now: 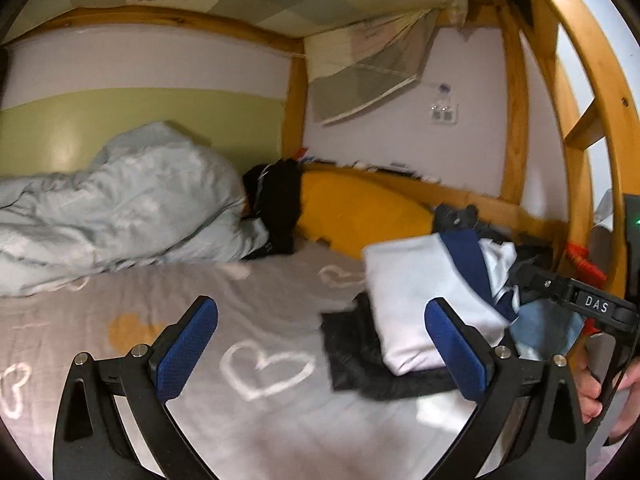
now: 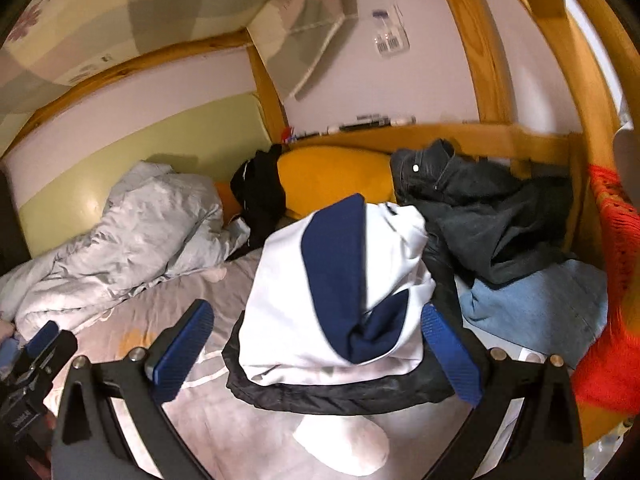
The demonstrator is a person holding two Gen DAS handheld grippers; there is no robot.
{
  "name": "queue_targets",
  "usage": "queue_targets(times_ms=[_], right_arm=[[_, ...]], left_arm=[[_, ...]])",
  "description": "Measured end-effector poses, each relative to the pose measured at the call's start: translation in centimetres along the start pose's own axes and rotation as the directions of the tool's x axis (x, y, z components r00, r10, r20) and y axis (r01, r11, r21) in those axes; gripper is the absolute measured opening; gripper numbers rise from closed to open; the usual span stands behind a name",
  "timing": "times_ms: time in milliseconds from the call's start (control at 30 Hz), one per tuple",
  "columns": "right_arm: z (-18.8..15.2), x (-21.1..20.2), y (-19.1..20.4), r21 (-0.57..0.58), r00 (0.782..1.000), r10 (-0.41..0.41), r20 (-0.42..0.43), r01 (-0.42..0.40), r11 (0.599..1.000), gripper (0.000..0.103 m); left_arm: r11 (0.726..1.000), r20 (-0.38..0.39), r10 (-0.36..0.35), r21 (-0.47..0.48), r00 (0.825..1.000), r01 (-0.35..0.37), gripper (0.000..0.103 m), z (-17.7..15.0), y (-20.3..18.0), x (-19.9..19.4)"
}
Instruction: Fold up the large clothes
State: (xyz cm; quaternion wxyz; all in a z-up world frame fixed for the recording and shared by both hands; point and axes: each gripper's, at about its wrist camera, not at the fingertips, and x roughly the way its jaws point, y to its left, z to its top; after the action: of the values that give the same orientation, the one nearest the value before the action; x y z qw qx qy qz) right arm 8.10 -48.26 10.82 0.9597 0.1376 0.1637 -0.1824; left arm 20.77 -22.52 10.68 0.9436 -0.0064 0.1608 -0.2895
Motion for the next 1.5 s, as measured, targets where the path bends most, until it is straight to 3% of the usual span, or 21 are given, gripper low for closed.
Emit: queue_targets(times_ms=[100, 267, 467, 600, 900, 1033, 1267, 1367, 1500], right_arm=[[-1.7, 0.2, 1.9, -0.062, 1.000, 0.008, -0.016, -0.009, 0.998, 0.103], [-5.0, 0.6, 4.5, -0.164, 0.999, 0.012, -0.047, -0.019, 0.986, 0.103], [-8.2, 1.4, 6.1, -0.204, 0.998, -0.004, -0.069, -0.010, 0.979, 0.103], [-9.4, 1.4, 6.3, -0.206, 0.999, -0.022, -0.038, 0.014, 0.978, 0.103], [-9.7, 2.6, 5.7, -0.197, 0.996, -0.033, -0.084, 0.016, 0.980, 0.103], [-9.7, 2.6, 5.4, -0.190, 0.996, -0.042, -0.078, 0.026, 0.981, 0.103], [-9.8, 2.8, 5.0, -0.188, 0.995, -0.070, -0.076, 0.055, 0.981, 0.103], [-9.8, 2.8, 5.0, -0.188, 0.994, -0.075, -0.083, 0.058, 0.980, 0.103], [-9.7, 2.3, 4.9, -0.203, 0.994, -0.096, -0.061, 0.081, 0.976, 0.103]], left_arm=[[0.999, 0.014, 0.051, 0.000, 0.999, -0.051, 0.103, -1.6, 1.1, -1.1], [0.996, -0.027, 0.088, -0.015, 0.996, -0.088, 0.103, -4.9, 2.8, -1.4], [0.993, -0.070, 0.110, -0.043, 0.991, -0.114, 0.103, -8.5, 4.3, -0.9], [0.992, -0.074, 0.115, -0.050, 0.991, -0.119, 0.103, -9.6, 4.8, -0.6], [0.992, -0.062, 0.124, -0.024, 0.990, -0.126, 0.103, -10.6, 4.8, 0.6], [0.992, -0.084, 0.122, -0.017, 0.989, -0.124, 0.103, -10.8, 4.9, 1.9], [0.991, -0.056, 0.134, 0.006, 0.989, -0.134, 0.103, -12.3, 4.7, 3.2], [0.989, -0.130, 0.146, 0.026, 0.981, -0.143, 0.103, -13.3, 4.6, 4.9], [0.989, -0.088, 0.149, 0.037, 0.985, -0.146, 0.103, -13.3, 4.2, 4.3]])
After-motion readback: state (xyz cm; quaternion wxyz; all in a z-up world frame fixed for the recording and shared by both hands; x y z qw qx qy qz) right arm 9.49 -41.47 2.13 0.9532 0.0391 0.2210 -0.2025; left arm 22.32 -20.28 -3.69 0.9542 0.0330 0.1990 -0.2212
